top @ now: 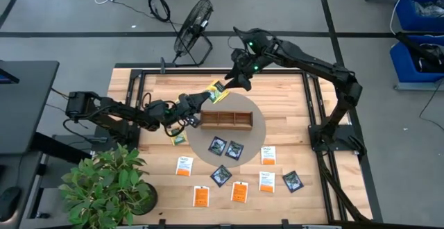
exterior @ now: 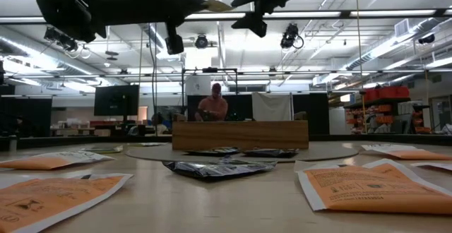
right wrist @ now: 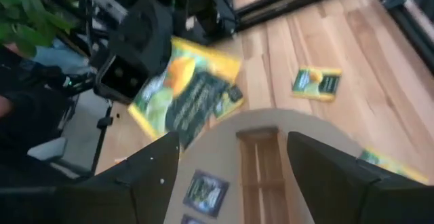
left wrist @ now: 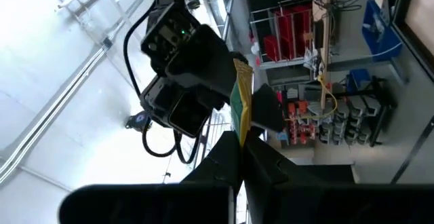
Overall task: Pick & Place Tea
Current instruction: Put the yellow tea bag into the right section of the wooden organizer
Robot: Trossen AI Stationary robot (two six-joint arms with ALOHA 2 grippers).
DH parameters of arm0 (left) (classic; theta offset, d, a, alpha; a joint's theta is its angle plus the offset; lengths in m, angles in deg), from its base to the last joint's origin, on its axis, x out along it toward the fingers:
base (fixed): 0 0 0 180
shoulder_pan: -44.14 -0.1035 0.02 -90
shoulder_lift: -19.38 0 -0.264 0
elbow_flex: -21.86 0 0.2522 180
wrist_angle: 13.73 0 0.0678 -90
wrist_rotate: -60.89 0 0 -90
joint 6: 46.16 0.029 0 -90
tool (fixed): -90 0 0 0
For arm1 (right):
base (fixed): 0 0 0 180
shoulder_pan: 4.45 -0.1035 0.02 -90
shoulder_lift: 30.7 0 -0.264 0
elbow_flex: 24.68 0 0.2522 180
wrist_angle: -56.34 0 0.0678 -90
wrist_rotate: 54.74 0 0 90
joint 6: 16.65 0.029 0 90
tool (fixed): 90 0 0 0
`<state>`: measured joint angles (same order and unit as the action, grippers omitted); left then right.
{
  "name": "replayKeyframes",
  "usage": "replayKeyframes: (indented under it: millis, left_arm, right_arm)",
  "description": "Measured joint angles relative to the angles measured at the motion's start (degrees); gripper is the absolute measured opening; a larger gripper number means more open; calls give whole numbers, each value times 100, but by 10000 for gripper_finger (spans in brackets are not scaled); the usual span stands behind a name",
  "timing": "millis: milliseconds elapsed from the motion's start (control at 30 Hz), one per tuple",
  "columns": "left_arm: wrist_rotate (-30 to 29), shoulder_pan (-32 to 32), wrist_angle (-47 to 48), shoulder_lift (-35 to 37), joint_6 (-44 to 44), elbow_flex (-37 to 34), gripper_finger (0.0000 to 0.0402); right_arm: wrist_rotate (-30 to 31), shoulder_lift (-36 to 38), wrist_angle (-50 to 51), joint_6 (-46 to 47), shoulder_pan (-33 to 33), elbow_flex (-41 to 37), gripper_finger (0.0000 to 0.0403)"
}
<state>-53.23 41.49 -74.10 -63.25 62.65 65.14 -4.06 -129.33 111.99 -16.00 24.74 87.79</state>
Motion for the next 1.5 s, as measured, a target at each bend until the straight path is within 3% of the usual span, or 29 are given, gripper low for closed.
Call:
replayKeyframes:
  millis: [233, 867, 1033, 1433, 1500]
  left_arm:
    - [2, -12, -8, 0, -6, 0, 9]
    - [11, -48, -186, 0, -18, 0, 9]
    - [6, -50, -186, 0, -147, 0, 11]
    - [-55, -55, -147, 0, -163, 0, 13]
    - [-133, -55, -104, 0, -171, 0, 12]
  right_arm:
    - [-387, -82, -416, 201, -171, 0, 280]
    - [-359, -133, -475, 193, -288, 0, 260]
    - [-357, -131, -674, 165, -343, 0, 215]
    - [16, -127, -499, -511, -420, 0, 18]
    - [109, -127, -457, -718, -422, 0, 8]
